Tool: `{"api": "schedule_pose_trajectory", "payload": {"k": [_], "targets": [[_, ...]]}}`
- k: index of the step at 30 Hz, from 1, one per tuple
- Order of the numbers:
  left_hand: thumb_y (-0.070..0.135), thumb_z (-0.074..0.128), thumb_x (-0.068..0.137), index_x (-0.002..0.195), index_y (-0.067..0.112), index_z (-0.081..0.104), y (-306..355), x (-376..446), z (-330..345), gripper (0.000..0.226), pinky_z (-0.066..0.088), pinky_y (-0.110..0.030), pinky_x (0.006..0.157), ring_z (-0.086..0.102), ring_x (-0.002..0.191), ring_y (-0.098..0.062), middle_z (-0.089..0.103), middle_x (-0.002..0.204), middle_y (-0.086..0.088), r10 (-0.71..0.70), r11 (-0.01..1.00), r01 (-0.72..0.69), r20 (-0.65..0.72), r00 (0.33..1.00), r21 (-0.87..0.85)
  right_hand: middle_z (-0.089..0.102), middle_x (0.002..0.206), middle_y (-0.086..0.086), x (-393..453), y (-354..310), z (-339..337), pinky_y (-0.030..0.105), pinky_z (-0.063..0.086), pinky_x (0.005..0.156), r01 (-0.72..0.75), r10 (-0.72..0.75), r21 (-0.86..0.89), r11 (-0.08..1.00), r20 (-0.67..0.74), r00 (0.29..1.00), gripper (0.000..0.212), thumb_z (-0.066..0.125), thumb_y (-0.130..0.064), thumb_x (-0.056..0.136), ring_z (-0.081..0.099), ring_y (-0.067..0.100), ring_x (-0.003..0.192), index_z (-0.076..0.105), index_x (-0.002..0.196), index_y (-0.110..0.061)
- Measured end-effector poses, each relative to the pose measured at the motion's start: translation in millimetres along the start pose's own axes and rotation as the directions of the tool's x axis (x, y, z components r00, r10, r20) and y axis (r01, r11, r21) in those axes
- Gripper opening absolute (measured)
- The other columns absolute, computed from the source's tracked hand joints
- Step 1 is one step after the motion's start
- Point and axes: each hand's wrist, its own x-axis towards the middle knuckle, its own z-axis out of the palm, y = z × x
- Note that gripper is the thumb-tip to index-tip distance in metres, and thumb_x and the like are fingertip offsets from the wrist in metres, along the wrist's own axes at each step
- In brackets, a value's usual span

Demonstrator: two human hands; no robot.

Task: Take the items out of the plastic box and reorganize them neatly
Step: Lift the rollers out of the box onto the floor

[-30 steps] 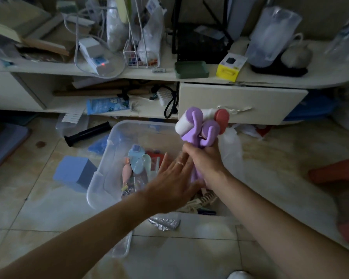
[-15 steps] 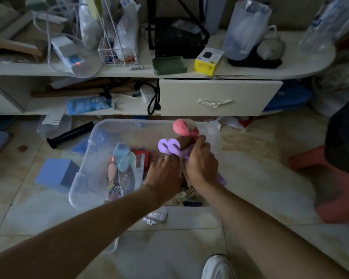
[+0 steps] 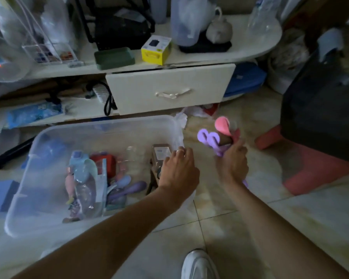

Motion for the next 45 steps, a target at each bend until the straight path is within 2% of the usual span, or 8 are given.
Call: {"api": "schedule_pose_trajectory", "payload": {"k": [5, 7, 14, 22, 28, 32, 36, 45], "targets": [[0.02, 0.052, 0.088, 0.123, 0.011, 0.052, -14, -17, 26, 0.036, 0.05, -0.039, 0.088, 0.058, 0.109, -0.029, 0.039, 0.14, -0.011, 0.077, 0.994, -0.081, -0.053, 0.996, -0.076, 0.057, 0.09, 0.019, -38, 61, 82, 0.038, 0.048, 0.05, -0.071, 0.082, -0.187, 0.98, 0.05, 0.995, 0.03, 0.048, -0.014, 0.092, 0.063, 0.035, 0.066, 0.047, 0.118, 0.0], [0.019, 0.054, 0.088, 0.127, 0.011, 0.05, -17, -20, 26, 0.04, 0.052, -0.04, 0.09, 0.058, 0.113, -0.03, 0.037, 0.143, -0.011, 0.081, 0.987, -0.088, -0.058, 0.995, -0.131, 0.056, 0.091, 0.021, -45, 66, 98, 0.039, 0.047, 0.051, -0.07, 0.074, -0.236, 0.969, 0.008, 0.997, 0.025, 0.047, -0.008, 0.095, 0.06, 0.034, 0.067, 0.047, 0.118, 0.002], [0.02, 0.046, 0.096, 0.136, 0.021, 0.04, -26, -35, 23, 0.04, 0.05, -0.036, 0.098, 0.052, 0.122, -0.024, 0.034, 0.145, -0.006, 0.092, 0.946, -0.111, -0.075, 0.993, -0.305, 0.05, 0.115, 0.016, -61, 53, 119, 0.04, 0.048, 0.071, 0.043, -0.015, -0.28, 0.959, 0.103, 0.995, 0.09, 0.077, -0.036, 0.079, 0.053, 0.029, 0.093, 0.026, 0.15, -0.011], [0.021, 0.043, 0.099, 0.14, 0.029, 0.034, -42, -42, 22, 0.042, 0.053, -0.028, 0.086, 0.056, 0.108, -0.017, 0.047, 0.129, -0.005, 0.085, 0.919, -0.097, -0.048, 0.995, -0.382, 0.049, 0.118, 0.019, -77, 62, 113, 0.046, 0.056, 0.071, 0.069, -0.057, -0.104, 0.992, 0.106, 0.993, 0.107, 0.078, -0.048, 0.072, 0.057, 0.033, 0.094, 0.018, 0.153, -0.01], [0.024, 0.043, 0.098, 0.121, 0.026, 0.044, -66, -41, 28, 0.024, 0.055, -0.042, 0.081, 0.061, 0.102, -0.025, 0.052, 0.122, -0.005, -0.029, 0.925, 0.016, -0.028, 0.999, -0.379, 0.046, 0.111, 0.024, -81, 79, 117, 0.043, 0.05, 0.071, 0.172, -0.17, 0.233, 0.957, -0.029, 0.985, 0.053, 0.072, -0.002, 0.076, 0.052, 0.04, 0.094, 0.044, 0.121, 0.006], [0.024, 0.041, 0.098, 0.126, 0.027, 0.042, -70, -42, 30, 0.028, 0.056, -0.043, 0.082, 0.061, 0.104, -0.026, 0.053, 0.123, -0.007, -0.06, 0.918, 0.056, 0.001, 0.998, -0.393, 0.046, 0.105, 0.018, -73, 86, 112, 0.041, 0.049, 0.069, 0.137, -0.1, 0.352, 0.926, -0.122, 0.987, 0.026, 0.058, 0.001, 0.088, 0.054, 0.036, 0.087, 0.045, 0.11, -0.001], [0.026, 0.04, 0.099, 0.119, 0.023, 0.044, -72, -43, 33, 0.02, 0.057, -0.043, 0.079, 0.061, 0.101, -0.025, 0.054, 0.121, -0.006, -0.069, 0.925, 0.069, 0.015, 0.998, -0.373, 0.051, 0.103, 0.026, -58, 116, 104, 0.051, 0.049, 0.067, 0.042, -0.002, 0.186, 0.982, -0.211, 0.978, 0.029, 0.056, -0.009, 0.087, 0.054, 0.046, 0.089, 0.047, 0.111, 0.004], [0.025, 0.04, 0.098, 0.117, 0.02, 0.047, -74, -38, 40, 0.021, 0.057, -0.042, 0.079, 0.062, 0.101, -0.027, 0.057, 0.119, -0.011, -0.121, 0.938, 0.154, 0.123, 0.985, -0.309, 0.051, 0.106, 0.026, -62, 144, 108, 0.048, 0.049, 0.067, -0.071, 0.069, 0.025, 0.997, 0.071, 0.995, 0.034, 0.062, -0.018, 0.089, 0.054, 0.046, 0.096, 0.046, 0.11, 0.005]]}}
